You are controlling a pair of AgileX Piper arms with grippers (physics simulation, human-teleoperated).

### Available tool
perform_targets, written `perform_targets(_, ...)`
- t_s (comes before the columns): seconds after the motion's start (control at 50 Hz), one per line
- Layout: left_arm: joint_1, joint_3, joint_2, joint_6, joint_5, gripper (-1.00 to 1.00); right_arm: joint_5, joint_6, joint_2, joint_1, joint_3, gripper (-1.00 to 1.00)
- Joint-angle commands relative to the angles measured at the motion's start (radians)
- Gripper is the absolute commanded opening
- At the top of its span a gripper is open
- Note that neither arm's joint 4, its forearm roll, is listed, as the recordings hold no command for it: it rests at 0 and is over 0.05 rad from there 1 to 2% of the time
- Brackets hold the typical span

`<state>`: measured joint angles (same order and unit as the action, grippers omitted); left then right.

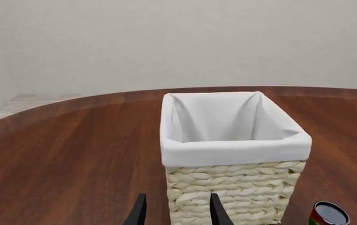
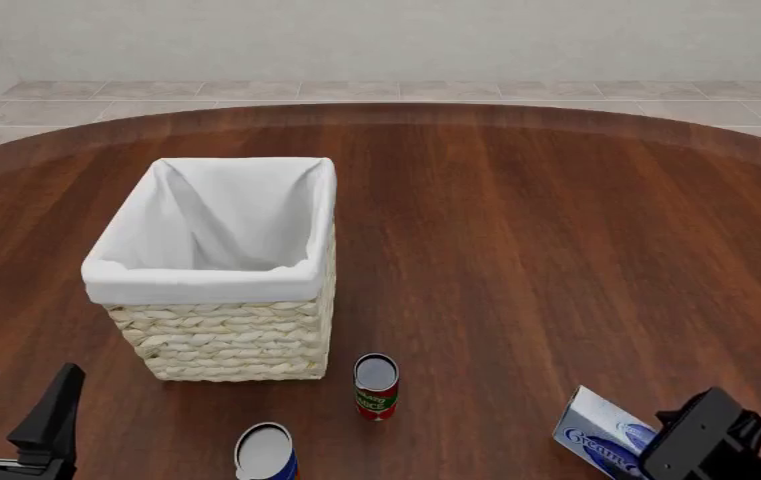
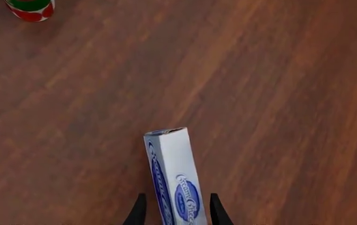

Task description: Pick up the cream cheese box, and put it in the basket.

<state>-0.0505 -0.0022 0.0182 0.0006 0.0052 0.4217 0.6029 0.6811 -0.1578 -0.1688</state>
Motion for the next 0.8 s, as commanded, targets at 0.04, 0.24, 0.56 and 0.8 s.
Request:
perform_targets(0.04, 0.0, 0.0, -0.002, 0.002, 0.003, 1.0, 0.002, 0.01, -0.013, 0.017, 0.019, 1.0)
perform_targets(0.24, 0.001, 0.0, -0.008, 0.002, 0.01, 1.0, -0.009, 0.025, -0.011, 0.041, 0.035, 1.0)
perform_targets(0.56, 0.001, 0.0, -0.004, 0.004, 0.006, 1.0, -0.073, 0.042, 0.04, 0.072, 0.057, 1.0)
perform_targets(0.8, 0.001, 0.0, 0.003, 0.005, 0.0, 1.0, -0.144, 0.057, 0.102, 0.094, 0.076, 1.0)
